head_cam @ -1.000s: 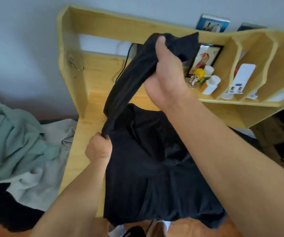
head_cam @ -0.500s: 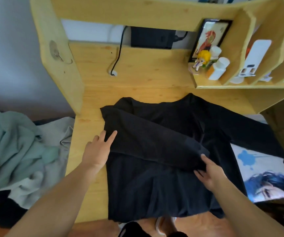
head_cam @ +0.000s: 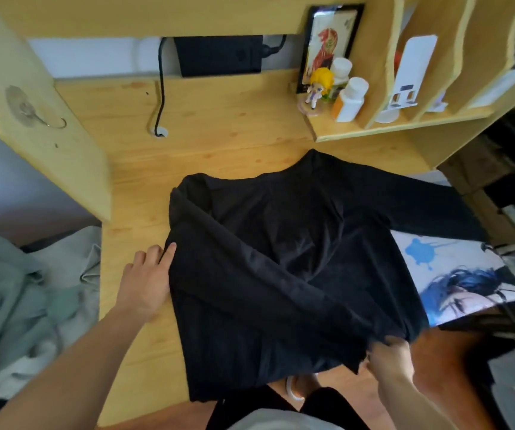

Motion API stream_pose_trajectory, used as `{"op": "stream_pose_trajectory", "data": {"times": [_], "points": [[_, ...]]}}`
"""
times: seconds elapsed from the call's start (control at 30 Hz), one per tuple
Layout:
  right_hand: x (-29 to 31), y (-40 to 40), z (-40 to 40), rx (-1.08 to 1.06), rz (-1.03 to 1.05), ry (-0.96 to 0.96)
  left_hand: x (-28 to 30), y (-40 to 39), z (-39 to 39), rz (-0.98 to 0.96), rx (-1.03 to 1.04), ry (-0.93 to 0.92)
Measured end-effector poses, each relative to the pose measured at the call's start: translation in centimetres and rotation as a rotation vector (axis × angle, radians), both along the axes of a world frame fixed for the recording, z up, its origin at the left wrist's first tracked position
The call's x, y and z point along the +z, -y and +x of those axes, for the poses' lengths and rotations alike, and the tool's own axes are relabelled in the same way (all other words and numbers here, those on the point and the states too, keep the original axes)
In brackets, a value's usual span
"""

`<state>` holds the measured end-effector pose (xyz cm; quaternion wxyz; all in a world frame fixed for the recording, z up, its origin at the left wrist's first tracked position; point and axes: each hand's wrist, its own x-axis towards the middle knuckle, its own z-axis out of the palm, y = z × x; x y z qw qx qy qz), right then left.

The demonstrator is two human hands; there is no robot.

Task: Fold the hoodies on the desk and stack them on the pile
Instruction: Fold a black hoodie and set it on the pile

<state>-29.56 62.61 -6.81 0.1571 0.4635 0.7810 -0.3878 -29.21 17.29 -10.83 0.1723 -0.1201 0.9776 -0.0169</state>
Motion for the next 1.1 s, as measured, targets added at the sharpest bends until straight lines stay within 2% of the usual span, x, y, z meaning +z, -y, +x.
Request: {"op": "stream_pose_trajectory", "data": {"times": [0.07, 0.13, 0.17, 0.2, 0.27, 0.33, 0.43, 0.47, 0.57, 0.63, 0.67, 0.73, 0.8, 0.83, 0.9, 0.93, 1.0, 1.1], "points": [[-0.1, 0.5, -0.6, 0.207, 0.214, -0.045, 1.0, 0.5, -0.9, 0.068, 0.014, 0.163], [0.7, 2.7, -1.9, 0.437, 0.270, -0.213, 3.0, 1.0, -2.5, 0.174, 0.056, 0.363], [0.9, 4.1, -2.7, 0.610, 0.276, -0.269, 3.9, 1.0, -3.4, 0.227, 0.084, 0.365], [0.4, 5.2, -3.3, 0.781, 0.277, -0.294, 4.6, 1.0, -4.5, 0.269, 0.116, 0.268], [-0.5, 6.7, -4.8, 1.029, 0.284, -0.249, 5.3, 1.3, -6.9, 0.278, 0.131, -0.072], [-1.5, 7.2, -5.8, 1.070, 0.303, -0.148, 5.3, 2.2, -9.8, 0.220, 0.007, -0.216], [-2.3, 6.4, -6.0, 1.132, 0.398, -0.122, 4.1, 3.7, -13.8, 0.078, -0.298, -0.135], [-2.7, 5.9, -5.8, 1.163, 0.427, -0.123, 3.5, 4.2, -14.9, 0.045, -0.342, -0.096], [-3.2, 4.5, -6.1, 1.155, 0.447, -0.128, 2.8, 5.6, -17.3, -0.155, -0.253, 0.138], [-3.3, 4.3, -6.3, 1.102, 0.442, -0.140, 2.3, 5.4, -18.1, -0.231, -0.096, 0.155], [-3.4, 4.3, -6.4, 1.077, 0.445, -0.152, 1.9, 4.7, -18.2, -0.228, -0.017, 0.100], [-3.4, 4.6, -6.2, 1.031, 0.458, -0.153, 1.1, 1.6, -16.9, -0.119, 0.101, -0.126], [-3.3, 5.1, -5.3, 1.023, 0.526, -0.244, 1.2, -3.0, -14.0, 0.058, 0.085, -0.349], [-3.1, 5.6, -4.6, 1.056, 0.555, -0.343, 1.2, -5.6, -11.9, 0.114, 0.039, -0.402], [-2.8, 6.4, -3.4, 1.252, 0.581, -0.553, 0.5, -9.5, -7.8, 0.158, -0.027, -0.347], [-3.0, 6.5, -2.9, 1.390, 0.589, -0.571, -0.4, -10.6, -6.0, 0.167, -0.005, -0.281], [-4.0, 6.4, -2.5, 1.545, 0.606, -0.401, -2.5, -10.8, -3.7, 0.160, 0.087, -0.203], [-4.9, 6.9, -2.4, 1.568, 0.576, -0.178, -4.1, -8.5, -3.6, 0.119, 0.092, -0.176]]}}
